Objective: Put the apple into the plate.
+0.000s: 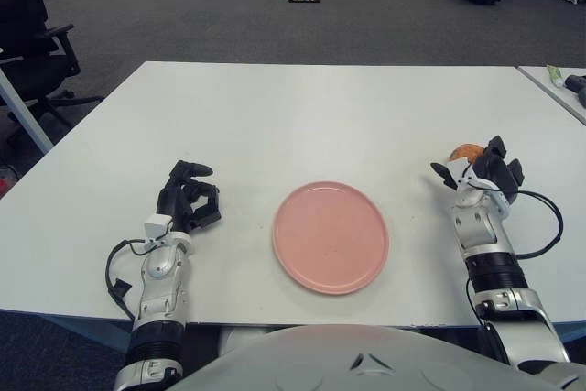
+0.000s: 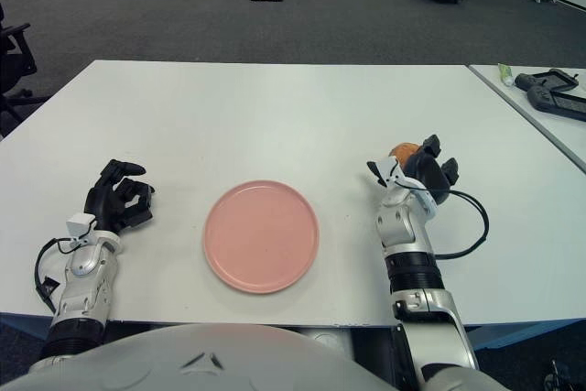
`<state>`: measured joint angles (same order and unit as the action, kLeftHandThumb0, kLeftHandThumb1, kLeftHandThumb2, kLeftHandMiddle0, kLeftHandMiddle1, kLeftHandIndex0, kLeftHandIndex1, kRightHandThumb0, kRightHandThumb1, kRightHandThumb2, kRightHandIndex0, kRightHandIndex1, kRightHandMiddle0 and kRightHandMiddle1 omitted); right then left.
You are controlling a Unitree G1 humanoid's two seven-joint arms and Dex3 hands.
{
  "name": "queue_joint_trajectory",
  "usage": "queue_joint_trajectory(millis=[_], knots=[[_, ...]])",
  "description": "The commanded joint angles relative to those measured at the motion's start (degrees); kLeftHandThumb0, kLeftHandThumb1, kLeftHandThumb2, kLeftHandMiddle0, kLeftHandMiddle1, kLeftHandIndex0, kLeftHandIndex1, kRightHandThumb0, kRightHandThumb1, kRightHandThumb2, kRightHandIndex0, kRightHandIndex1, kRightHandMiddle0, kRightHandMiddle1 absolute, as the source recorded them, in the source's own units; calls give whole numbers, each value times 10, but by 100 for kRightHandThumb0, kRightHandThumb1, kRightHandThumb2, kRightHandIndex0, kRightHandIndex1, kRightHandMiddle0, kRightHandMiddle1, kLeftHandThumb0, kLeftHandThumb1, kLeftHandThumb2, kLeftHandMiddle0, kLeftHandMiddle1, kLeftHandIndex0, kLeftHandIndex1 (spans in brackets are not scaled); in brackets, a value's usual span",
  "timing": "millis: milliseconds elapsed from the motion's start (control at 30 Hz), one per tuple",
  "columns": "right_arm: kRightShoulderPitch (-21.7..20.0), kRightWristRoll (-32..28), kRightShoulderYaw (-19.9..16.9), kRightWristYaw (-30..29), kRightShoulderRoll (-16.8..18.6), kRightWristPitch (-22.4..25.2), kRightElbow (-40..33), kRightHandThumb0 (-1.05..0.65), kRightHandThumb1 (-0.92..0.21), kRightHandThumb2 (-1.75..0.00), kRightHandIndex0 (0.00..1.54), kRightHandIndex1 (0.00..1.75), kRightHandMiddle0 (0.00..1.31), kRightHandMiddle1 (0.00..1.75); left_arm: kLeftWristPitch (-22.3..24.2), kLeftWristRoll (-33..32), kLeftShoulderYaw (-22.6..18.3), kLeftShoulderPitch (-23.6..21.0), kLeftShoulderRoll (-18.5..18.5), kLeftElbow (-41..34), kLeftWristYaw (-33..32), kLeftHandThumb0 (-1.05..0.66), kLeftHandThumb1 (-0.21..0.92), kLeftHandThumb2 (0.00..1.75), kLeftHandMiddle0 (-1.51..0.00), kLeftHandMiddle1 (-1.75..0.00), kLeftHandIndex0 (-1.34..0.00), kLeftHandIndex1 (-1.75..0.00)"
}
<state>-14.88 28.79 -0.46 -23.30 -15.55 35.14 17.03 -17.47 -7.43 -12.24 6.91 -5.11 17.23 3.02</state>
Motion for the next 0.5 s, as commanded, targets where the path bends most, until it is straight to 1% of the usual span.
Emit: queue_joint_trajectory(millis=[0, 233, 467], knots=[[-38, 3, 0, 1, -16, -8, 31, -101, -73, -32, 0, 0, 0, 0, 9, 1, 1, 6, 7, 14, -4, -1, 38, 126, -48, -175, -44, -173], [-77, -3, 0, -10, -23, -25, 93, -98, -73, -31, 0, 0, 0, 0, 9, -2, 0, 8, 9, 12, -5, -1, 37, 126, -49, -175, -44, -172], [-137, -16, -4, -25, -28, -57, 201, -96, -73, -31, 0, 0, 0, 0, 9, -2, -1, 9, 12, 11, -8, -1, 35, 129, -51, -175, -44, -173]])
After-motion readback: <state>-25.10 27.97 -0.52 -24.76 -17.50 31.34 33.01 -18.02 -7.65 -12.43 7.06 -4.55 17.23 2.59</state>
